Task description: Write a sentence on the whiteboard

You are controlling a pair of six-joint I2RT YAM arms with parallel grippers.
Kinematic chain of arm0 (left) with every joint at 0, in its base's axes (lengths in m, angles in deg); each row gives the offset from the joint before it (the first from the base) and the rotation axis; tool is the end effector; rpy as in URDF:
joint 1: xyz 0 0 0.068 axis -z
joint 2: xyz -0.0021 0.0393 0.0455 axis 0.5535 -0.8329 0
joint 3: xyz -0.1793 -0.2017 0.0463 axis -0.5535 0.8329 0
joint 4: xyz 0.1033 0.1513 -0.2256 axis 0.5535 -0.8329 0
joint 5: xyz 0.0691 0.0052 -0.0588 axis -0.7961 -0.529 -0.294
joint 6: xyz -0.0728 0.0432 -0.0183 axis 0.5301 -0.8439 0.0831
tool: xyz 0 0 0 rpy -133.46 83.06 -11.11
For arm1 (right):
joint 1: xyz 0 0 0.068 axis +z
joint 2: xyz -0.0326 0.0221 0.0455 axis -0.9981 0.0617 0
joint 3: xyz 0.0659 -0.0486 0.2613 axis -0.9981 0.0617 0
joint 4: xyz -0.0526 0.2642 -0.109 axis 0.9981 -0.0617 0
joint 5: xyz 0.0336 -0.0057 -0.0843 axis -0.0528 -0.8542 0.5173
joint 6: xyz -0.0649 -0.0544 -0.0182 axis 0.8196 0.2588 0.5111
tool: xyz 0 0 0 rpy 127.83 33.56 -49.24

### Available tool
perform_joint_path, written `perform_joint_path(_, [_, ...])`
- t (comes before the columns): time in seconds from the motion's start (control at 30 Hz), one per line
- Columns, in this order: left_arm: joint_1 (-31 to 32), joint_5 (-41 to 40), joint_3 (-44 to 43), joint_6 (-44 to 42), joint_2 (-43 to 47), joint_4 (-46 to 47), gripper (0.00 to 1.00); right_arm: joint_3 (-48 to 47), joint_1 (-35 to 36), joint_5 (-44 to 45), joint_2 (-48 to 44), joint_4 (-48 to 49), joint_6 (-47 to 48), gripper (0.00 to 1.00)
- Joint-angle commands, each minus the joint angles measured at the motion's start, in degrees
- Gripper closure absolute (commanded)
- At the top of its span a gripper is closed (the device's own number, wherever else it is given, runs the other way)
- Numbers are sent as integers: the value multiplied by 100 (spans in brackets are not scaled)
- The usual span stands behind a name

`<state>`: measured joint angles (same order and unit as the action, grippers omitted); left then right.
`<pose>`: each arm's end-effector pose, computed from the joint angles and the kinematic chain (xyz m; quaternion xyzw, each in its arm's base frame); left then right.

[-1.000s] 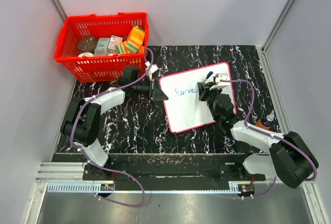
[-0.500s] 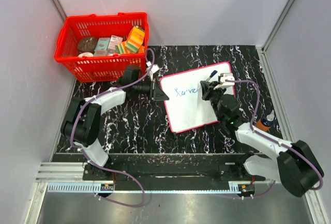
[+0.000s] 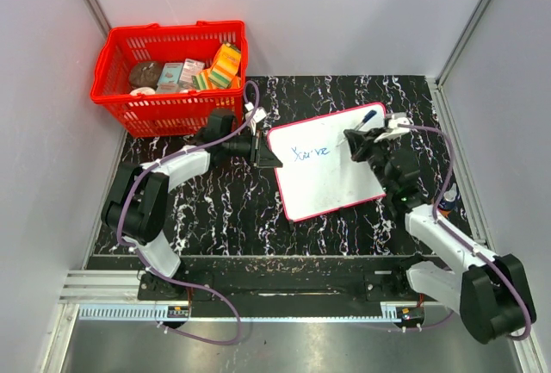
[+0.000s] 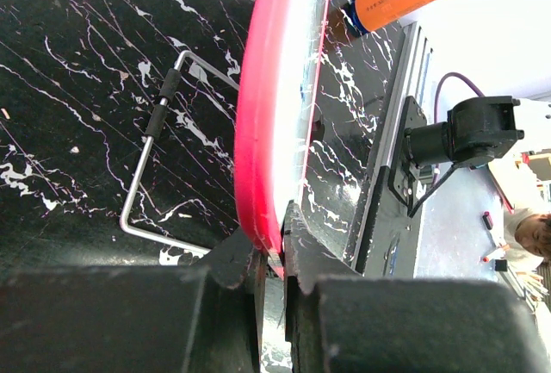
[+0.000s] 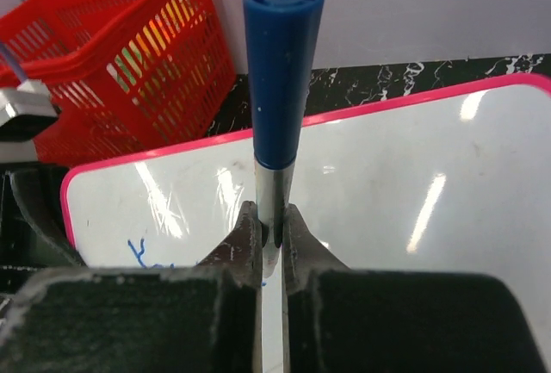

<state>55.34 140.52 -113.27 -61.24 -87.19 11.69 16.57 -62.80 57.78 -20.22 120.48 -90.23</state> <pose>0.3492 -0.2071 0.1809 0.2492 0.7752 -0.5243 0.2492 0.2818 0.1170 0.2590 -0.0347 0.6876 0.2038 0.6960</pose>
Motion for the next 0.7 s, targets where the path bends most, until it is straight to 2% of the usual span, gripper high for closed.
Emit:
perform_joint_path(0.0, [270, -734, 159, -1084, -259, -638, 100, -328, -1063, -2261, -80, 742, -1200, 100])
perform_joint_path(0.1, [278, -725, 168, -1084, -268, -638, 100, -521, -1721, -3211, 166, 1067, -1841, 100])
perform_joint_path(0.2, [287, -743, 186, -1084, -242, -630, 100, -390, -2337, -3590, 394, 1865, -2754, 100])
perform_joint_path(0.27, [287, -752, 186, -1093, -242, -638, 100, -381, -2638, -3775, 509, 2071, -2987, 100])
perform_joint_path(0.37, [296, -761, 186, -1093, -242, -638, 100, -390, -2691, -3505, 422, 1827, -2847, 100])
perform_joint_path(0.5, [305, -761, 168, -1084, -294, -638, 100, -364, -2683, -3354, 247, 1028, -2278, 100])
perform_joint_path(0.67, [340, -804, 186, -1102, -303, -656, 100, -180, -2455, -3293, 211, 543, -1601, 100])
